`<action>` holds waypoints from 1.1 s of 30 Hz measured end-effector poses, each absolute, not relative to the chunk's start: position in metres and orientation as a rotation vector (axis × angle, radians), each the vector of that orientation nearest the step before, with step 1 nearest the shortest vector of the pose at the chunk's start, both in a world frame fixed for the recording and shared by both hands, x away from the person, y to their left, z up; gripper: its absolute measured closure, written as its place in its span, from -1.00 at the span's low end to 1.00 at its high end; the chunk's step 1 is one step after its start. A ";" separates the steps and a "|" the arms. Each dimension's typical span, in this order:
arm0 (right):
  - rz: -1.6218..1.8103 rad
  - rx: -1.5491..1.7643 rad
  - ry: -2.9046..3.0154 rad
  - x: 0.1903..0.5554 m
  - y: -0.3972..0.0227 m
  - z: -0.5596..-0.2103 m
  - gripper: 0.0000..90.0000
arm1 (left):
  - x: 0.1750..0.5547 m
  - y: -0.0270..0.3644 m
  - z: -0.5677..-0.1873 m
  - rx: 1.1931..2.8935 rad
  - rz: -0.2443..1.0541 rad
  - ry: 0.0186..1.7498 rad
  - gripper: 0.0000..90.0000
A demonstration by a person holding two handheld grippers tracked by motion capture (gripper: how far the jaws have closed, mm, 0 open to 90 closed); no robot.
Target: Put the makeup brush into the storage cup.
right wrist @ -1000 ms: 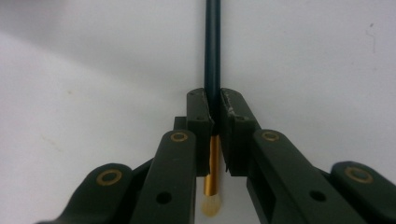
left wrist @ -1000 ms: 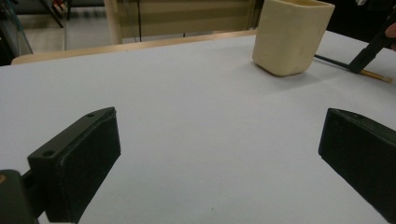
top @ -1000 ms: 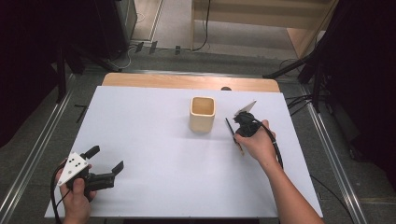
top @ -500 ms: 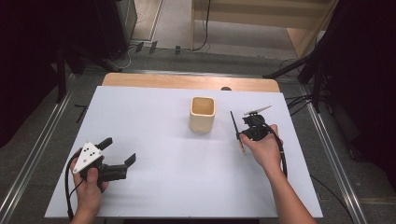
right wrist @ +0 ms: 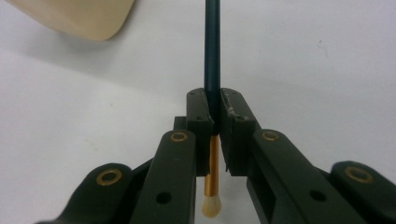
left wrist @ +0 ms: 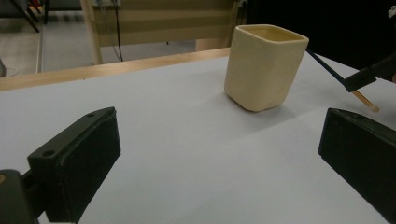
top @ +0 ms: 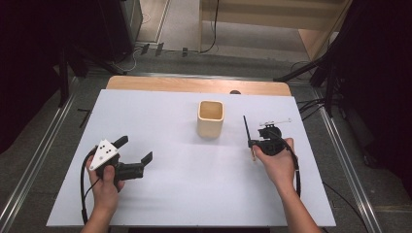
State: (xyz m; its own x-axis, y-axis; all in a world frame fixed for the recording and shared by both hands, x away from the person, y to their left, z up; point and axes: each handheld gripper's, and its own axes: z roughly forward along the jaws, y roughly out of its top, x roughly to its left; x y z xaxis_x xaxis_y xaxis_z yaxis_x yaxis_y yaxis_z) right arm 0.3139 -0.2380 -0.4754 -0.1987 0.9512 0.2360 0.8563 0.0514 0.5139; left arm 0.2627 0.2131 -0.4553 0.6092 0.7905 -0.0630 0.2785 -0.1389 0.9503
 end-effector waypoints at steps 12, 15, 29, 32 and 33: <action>1.008 1.770 2.048 0.296 -0.243 -0.480 0.88 | 0.276 0.185 -0.452 1.690 0.619 0.843 -1.00; 1.036 1.738 2.027 0.293 -0.242 -0.478 0.88 | 0.278 0.183 -0.451 1.677 0.617 0.844 -1.00; 1.223 1.481 1.894 0.270 -0.248 -0.467 0.87 | 0.276 0.186 -0.446 1.714 0.558 0.798 -1.00; 1.228 1.437 1.879 0.265 -0.246 -0.465 0.87 | 0.275 0.186 -0.445 1.722 0.547 0.789 -1.00; 1.228 1.437 1.879 0.265 -0.246 -0.465 0.87 | 0.275 0.186 -0.445 1.722 0.540 0.787 -1.00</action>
